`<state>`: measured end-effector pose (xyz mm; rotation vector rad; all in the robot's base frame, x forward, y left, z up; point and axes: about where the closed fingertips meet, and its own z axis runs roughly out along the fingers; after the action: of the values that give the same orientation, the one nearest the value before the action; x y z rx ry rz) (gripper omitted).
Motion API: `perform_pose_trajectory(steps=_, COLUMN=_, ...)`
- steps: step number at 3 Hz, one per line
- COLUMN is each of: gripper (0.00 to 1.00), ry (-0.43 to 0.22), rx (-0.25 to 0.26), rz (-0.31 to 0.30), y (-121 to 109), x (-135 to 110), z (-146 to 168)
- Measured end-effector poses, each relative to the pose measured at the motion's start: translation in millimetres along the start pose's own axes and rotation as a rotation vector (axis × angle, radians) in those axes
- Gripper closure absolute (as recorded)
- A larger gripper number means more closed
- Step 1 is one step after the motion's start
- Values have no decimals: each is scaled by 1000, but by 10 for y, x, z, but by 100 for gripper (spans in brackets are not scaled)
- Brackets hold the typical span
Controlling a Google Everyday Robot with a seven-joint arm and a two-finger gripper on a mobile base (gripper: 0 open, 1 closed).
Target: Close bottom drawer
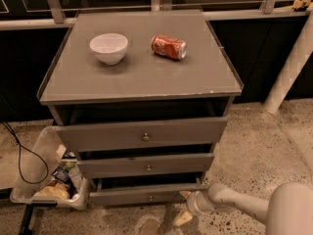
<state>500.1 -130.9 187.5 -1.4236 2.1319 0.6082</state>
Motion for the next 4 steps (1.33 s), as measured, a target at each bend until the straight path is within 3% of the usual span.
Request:
perform_pose_trajectory(steps=1, gripper=0, ry=0, rx=0, rz=0, y=0, x=0, z=0)
perform_pose_trajectory(steps=3, gripper=0, ry=-12, rx=-12, rz=0, y=-74, x=-51, z=114)
perform_pose_trajectory(steps=4, gripper=0, ry=-21, rx=0, rz=12, y=-232, x=-106, z=203)
